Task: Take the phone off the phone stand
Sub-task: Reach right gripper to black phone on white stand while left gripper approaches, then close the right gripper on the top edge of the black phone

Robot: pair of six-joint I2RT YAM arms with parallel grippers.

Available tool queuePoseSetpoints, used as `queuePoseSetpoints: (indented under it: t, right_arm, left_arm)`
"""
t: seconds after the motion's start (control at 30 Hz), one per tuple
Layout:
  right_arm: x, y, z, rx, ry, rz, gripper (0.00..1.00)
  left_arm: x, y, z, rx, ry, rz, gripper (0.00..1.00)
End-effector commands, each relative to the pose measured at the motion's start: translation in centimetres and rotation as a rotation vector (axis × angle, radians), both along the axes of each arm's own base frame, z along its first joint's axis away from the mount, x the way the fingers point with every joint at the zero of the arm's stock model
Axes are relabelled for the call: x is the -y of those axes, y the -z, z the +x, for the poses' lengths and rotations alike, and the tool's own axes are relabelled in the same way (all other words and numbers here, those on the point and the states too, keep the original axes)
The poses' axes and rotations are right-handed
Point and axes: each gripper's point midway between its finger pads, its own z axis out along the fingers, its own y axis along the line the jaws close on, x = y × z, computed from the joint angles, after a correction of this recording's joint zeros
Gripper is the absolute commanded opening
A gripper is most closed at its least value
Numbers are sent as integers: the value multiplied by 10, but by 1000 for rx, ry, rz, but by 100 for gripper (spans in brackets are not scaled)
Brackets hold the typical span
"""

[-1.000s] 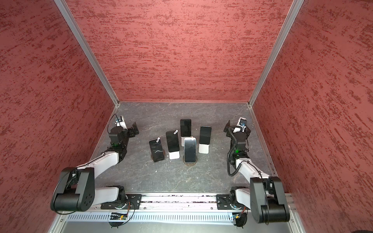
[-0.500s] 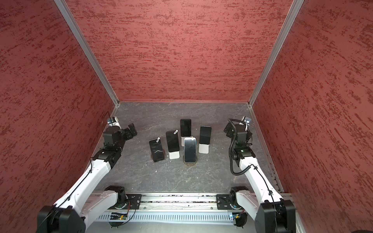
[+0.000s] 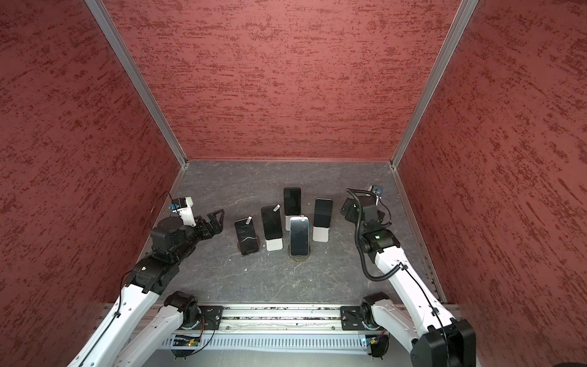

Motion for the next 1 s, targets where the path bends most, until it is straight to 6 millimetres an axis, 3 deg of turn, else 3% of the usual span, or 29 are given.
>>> queuePoseSetpoints:
  t: [0.0,0.4,0.8,0.97]
  right_arm:
    - [-22,-6,1,-12,-39,47,99]
    - [-85,-8,1,-28,-217,75,99]
    - [-119,9,7,-90,-333,21,99]
    - [-120,21,12,-125,-342,-25,99]
  left_arm:
    - [20,-2,-15,-49,79,-58,100]
    - [77,1,-33,-106,273,-92,100]
    - [114,3,-28,-103,348,-18,99]
    - [123,2,-25,-94,364,-4,99]
